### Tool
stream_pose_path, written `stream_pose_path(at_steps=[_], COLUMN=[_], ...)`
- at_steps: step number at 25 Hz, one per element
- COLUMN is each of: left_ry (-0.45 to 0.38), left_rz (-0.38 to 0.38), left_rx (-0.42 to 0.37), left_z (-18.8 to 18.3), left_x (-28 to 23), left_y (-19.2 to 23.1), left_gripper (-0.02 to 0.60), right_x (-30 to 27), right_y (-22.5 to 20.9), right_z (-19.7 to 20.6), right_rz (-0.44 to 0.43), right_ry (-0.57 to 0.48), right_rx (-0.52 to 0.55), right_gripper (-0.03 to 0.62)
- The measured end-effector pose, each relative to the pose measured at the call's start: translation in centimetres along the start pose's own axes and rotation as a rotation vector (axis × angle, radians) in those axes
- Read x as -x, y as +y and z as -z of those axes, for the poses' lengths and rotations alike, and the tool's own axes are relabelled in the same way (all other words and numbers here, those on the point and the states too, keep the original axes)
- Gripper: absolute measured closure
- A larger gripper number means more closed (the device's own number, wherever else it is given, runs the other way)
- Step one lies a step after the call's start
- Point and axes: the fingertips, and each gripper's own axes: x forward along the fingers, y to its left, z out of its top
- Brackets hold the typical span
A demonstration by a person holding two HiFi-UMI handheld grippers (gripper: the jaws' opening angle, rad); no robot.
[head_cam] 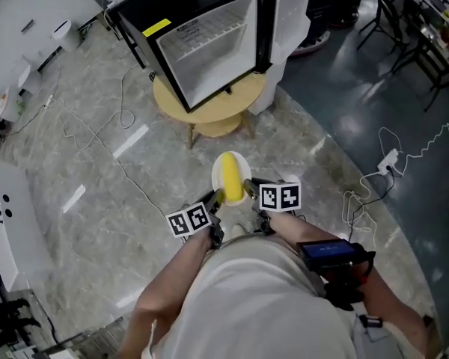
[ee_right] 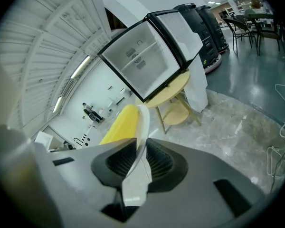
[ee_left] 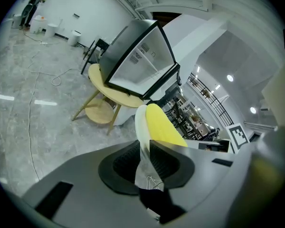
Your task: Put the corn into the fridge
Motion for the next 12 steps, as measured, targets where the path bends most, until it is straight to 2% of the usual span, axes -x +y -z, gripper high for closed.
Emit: stream_pose_path(at_steps=[12], left_ry=[0.000], left_rz=[0.025], left_rx=[-0.020], left_z=[-0.49], left_x=[-0.72], left_y=[-0.80], left_gripper=[0.512], right_x=[0.52], right_y=[-0.44], right_z=[-0.71], right_rz=[0.019], right_ry=[-0.015], right_rx=[-0.021], right_gripper=[0.537])
